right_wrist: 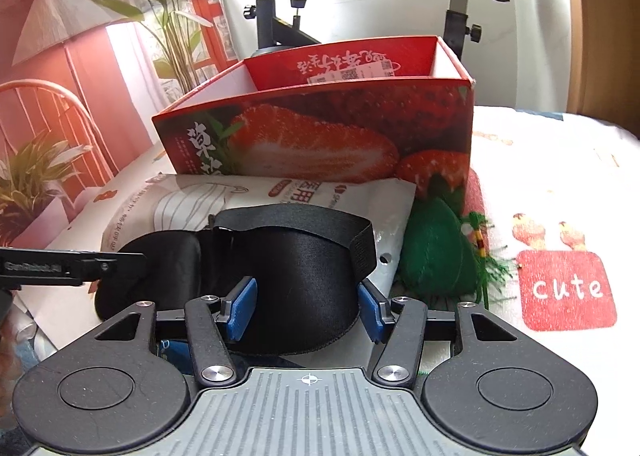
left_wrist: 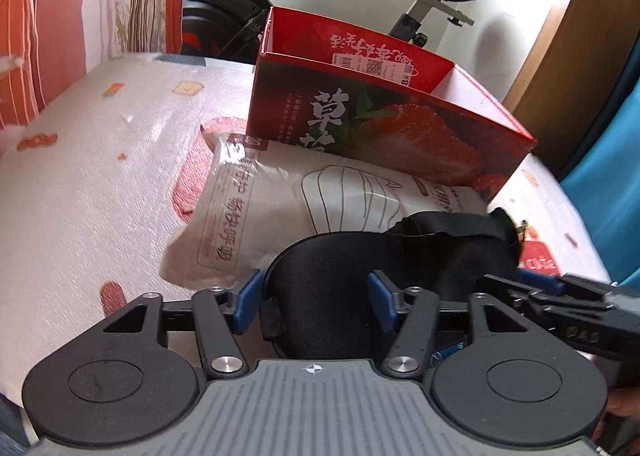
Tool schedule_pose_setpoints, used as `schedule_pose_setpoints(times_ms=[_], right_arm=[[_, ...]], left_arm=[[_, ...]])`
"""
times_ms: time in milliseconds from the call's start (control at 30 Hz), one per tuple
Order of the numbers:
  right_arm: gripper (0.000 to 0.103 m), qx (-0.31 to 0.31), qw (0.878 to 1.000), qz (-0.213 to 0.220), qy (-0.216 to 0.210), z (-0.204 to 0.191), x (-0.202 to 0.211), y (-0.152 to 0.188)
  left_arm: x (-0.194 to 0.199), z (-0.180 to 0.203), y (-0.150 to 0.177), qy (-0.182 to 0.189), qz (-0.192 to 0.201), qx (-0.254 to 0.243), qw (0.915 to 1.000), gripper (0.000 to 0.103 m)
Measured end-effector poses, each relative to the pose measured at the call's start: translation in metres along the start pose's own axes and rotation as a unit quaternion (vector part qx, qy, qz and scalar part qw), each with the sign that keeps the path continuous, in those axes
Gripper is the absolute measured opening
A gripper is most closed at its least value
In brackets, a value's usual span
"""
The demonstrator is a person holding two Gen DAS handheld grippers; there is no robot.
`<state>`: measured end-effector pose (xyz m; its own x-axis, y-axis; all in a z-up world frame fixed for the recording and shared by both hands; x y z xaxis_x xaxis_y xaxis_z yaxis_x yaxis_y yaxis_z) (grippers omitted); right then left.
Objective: Organize soft objects
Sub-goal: 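Close the left tool on the black eye mask strap and lift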
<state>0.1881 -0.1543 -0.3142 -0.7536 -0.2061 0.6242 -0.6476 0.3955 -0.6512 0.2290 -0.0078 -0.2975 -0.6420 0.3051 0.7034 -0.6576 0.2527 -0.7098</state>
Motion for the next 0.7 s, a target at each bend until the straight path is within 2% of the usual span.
schedule_pose_setpoints(times_ms=[167,333,500,700], right_arm=[[0.051,0.001,1.0,0.003,0.004,0.003,-0.001,0.007],[0.051,-0.005,1.0,0.004,0.005,0.004,-0.003,0.009],[0.051,-0.004,1.0,0.005,0.003,0.002,-0.003,0.011],[0.052,-0.002,1.0,0.006,0.001,0.001,-0.003,0.011]], left_arm=[[0.004,0.0,0.009,0.014,-0.012,0.011,0.9998,0.062],[0.01,-0.005,0.014,0.024,-0.018,0.035,0.999,0.074],[0.01,-0.003,0.022,0.043,-0.033,0.053,0.9971,0.074],[0.005,0.006,0.027,0.048,-0.04,0.055,0.9965,0.075]])
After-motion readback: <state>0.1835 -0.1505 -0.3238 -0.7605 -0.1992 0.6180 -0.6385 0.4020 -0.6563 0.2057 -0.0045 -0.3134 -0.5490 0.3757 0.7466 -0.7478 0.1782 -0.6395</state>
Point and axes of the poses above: each gripper's, at about its wrist camera, not at the fingertips, and x roughly against the way its jaws point, z to its right, y to its underside, the point moved 7 cm from there along -x, roughly the way its jaws point, and after that the axes turned 15 degrees about -x, right-handed, at the moved point
